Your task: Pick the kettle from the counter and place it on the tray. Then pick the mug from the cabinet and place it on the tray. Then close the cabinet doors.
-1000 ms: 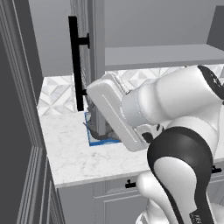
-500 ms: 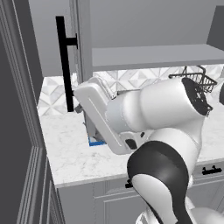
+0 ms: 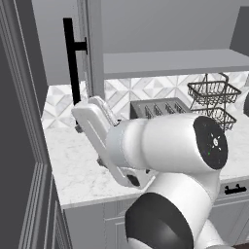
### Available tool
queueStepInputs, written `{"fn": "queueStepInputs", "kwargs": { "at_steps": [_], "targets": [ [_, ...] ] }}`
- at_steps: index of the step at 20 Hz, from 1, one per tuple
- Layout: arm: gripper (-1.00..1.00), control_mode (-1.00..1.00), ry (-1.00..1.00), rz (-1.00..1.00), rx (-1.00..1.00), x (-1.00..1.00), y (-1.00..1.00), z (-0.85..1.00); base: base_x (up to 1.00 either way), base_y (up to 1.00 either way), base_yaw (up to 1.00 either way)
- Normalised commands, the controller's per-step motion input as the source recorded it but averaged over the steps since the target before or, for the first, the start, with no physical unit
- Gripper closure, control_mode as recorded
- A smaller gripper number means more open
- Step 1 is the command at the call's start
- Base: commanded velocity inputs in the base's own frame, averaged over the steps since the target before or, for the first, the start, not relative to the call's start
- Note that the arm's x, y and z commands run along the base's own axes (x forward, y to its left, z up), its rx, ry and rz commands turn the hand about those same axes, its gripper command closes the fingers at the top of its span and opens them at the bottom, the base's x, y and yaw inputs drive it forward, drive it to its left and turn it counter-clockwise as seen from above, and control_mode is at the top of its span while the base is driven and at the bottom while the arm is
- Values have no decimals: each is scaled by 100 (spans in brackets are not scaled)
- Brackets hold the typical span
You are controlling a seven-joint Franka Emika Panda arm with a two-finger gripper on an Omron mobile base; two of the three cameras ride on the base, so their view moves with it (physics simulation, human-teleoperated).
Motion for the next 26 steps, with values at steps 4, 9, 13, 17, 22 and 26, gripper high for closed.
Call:
{"fn": "queueStepInputs", "kwargs": {
  "at_steps": [4, 9, 13, 17, 22, 26],
  "targets": [
    [-100, -100, -6, -16, 0, 61, 36, 2, 0, 0, 0],
    [-100, -100, -12, -22, 0, 58, 1, 0, 0, 0, 0],
    [-100, -100, -20, -17, 1, 26, -57, 0, 0, 0, 0],
    [-100, -100, -25, -14, 7, 5, -85, 8, 0, 0, 0],
    [-100, -100, -21, -13, 12, 23, -88, 25, 0, 0, 0],
    [-100, -100, -13, -16, 14, 67, -74, 43, 0, 0, 0]
  ]
}}
